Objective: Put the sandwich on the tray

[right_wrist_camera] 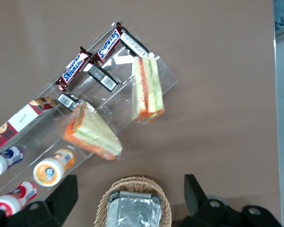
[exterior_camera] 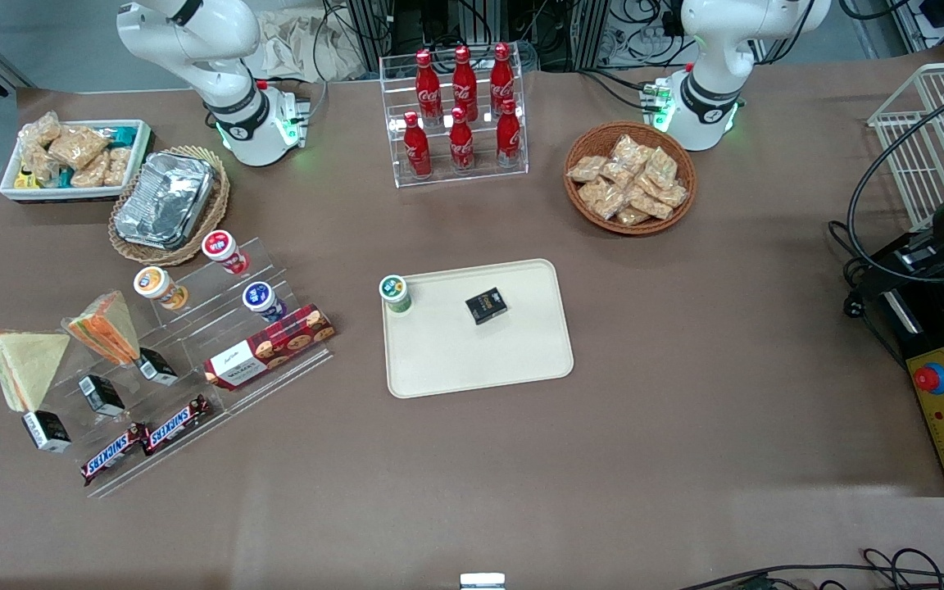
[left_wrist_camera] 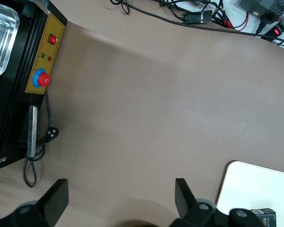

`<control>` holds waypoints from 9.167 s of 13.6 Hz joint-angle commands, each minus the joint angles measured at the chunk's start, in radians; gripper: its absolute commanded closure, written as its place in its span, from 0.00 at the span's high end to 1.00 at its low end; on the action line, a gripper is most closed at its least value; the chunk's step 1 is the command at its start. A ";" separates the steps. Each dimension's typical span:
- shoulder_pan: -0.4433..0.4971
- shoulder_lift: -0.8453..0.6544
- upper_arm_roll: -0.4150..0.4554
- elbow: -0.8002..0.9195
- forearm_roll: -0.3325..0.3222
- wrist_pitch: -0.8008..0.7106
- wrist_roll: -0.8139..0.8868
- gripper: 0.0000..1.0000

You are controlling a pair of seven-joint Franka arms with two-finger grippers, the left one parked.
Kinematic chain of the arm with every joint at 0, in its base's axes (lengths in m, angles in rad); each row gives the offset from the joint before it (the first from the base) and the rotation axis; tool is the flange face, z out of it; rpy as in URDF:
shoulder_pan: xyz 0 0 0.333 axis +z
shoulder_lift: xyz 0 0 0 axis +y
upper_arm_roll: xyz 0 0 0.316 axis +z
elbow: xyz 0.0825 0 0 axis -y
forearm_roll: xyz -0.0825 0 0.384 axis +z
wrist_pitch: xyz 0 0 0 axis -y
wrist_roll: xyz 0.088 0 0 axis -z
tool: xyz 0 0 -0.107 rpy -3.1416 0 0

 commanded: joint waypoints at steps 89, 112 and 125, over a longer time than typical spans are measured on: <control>0.966 0.634 0.168 -0.061 0.240 0.916 -0.782 0.00; 0.863 0.228 -0.148 -0.056 0.233 0.226 -0.490 0.99; 0.845 0.062 -0.534 -0.048 0.190 -0.001 -0.117 0.99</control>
